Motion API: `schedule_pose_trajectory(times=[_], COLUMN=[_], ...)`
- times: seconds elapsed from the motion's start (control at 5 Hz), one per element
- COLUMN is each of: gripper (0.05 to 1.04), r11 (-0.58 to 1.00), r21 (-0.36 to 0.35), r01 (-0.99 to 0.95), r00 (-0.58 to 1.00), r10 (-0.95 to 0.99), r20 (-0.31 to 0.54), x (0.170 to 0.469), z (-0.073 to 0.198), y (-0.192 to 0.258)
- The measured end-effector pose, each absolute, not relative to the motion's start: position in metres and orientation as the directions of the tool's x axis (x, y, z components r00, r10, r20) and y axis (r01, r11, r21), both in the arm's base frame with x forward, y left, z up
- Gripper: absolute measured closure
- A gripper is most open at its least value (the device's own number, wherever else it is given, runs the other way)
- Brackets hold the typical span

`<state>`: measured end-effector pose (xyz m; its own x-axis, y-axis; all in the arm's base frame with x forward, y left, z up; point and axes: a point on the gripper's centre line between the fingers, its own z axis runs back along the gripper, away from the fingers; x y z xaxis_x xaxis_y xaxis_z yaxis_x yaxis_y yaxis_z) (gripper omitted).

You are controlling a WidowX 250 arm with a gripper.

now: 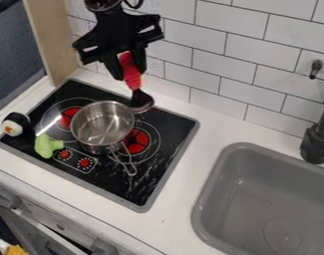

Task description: Move the red fork to the left of the stove

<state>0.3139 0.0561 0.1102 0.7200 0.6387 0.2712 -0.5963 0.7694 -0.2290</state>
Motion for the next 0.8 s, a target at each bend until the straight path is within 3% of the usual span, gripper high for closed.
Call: schedule_pose_trajectory(times=[0.2, 0.4, 0.8], gripper=[0.701, 0.701, 0.701], r11=[0.875, 0.943, 0.957], r21=[-0.234, -0.194, -0.186], r01=[-0.423, -0.271, -0.224], r00=[0.836, 0.901, 0.907], r10=[0.477, 0.319, 0.274], r20=[0.273, 0.294, 0.32], x=[0.32, 0.323, 0.337], z=[0.09, 0.073, 0.035], y=[0.045, 0.03, 0.016])
